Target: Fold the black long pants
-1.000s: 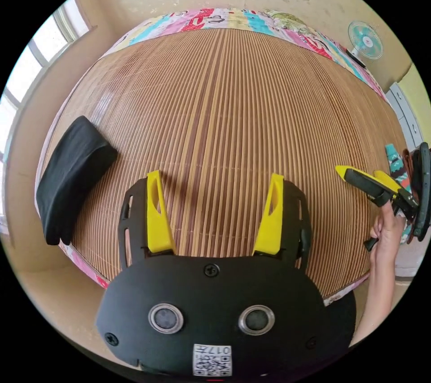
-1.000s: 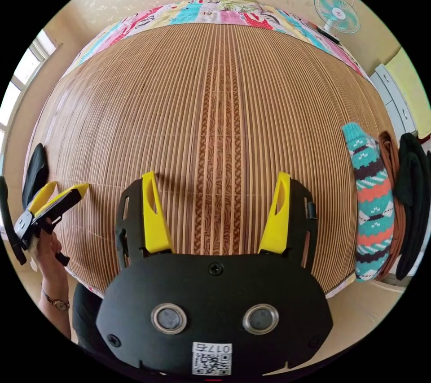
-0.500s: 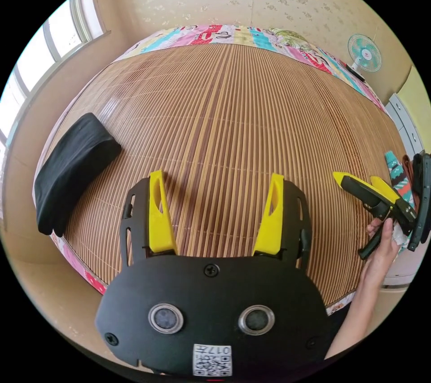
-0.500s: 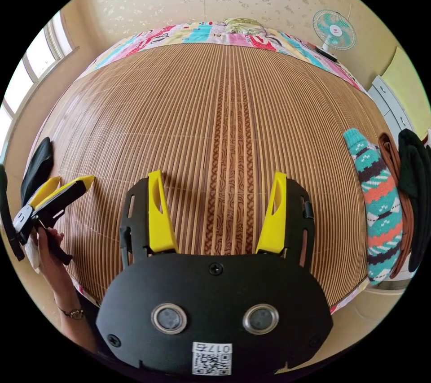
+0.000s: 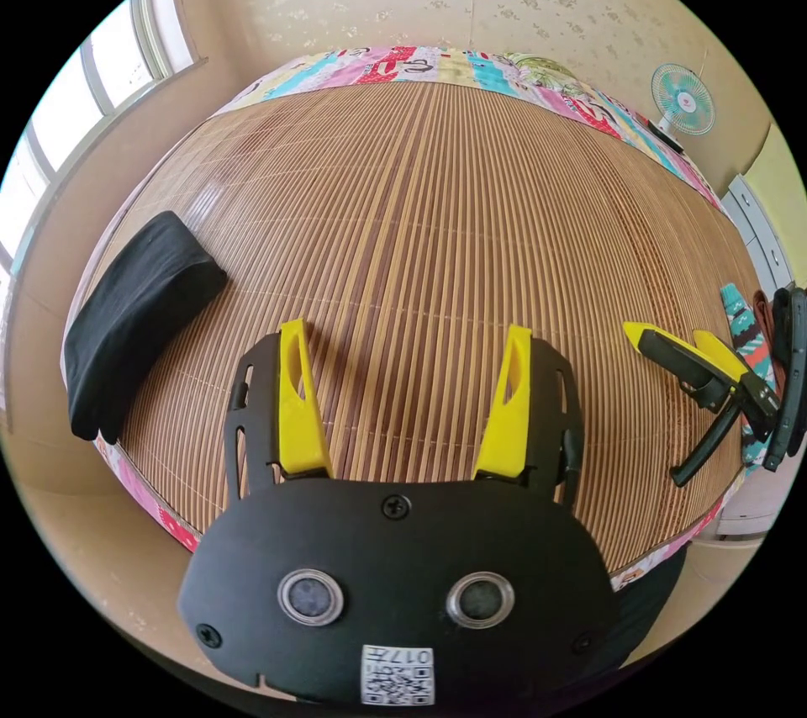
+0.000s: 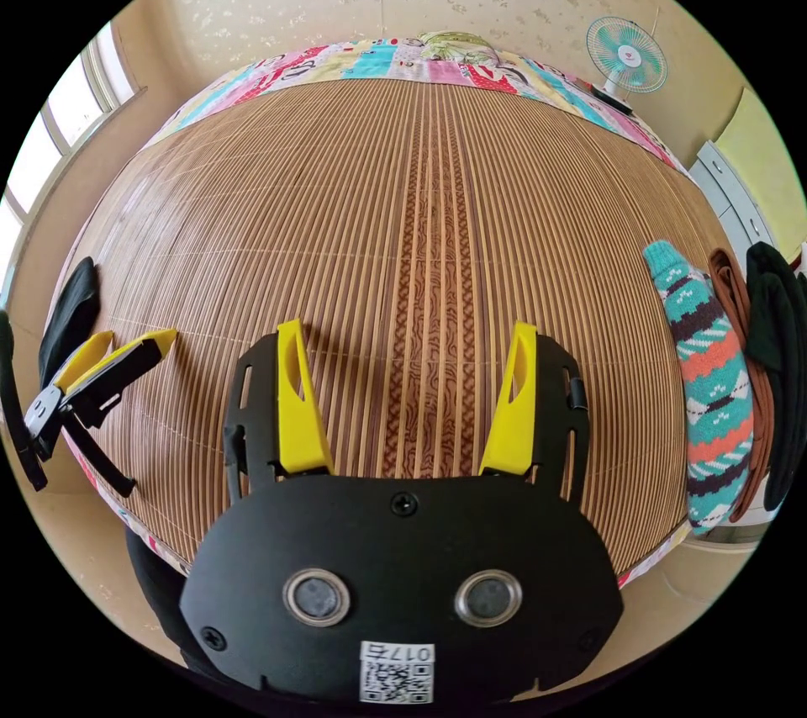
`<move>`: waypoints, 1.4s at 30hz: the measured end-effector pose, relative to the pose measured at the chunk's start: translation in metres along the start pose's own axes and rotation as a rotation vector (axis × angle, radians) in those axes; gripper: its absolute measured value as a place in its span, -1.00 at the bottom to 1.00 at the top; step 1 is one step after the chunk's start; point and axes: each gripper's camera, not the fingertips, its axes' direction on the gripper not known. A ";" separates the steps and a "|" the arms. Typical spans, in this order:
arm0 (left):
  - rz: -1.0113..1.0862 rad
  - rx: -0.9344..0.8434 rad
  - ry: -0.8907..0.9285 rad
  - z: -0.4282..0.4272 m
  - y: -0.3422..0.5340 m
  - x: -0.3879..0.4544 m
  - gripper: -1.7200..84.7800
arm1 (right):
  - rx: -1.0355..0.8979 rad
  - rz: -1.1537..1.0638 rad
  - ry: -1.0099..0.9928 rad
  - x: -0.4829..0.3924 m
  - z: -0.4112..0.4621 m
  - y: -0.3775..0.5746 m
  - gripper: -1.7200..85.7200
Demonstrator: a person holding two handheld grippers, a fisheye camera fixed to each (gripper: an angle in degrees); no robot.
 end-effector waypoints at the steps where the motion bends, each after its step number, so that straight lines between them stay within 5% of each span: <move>1: 0.000 0.000 0.000 0.000 0.000 0.000 -0.26 | 0.000 0.000 0.000 0.002 0.001 0.000 -0.25; 42: 0.003 0.008 -0.004 -0.014 -0.043 -0.026 -0.26 | 0.003 0.003 0.006 0.045 0.016 -0.025 -0.25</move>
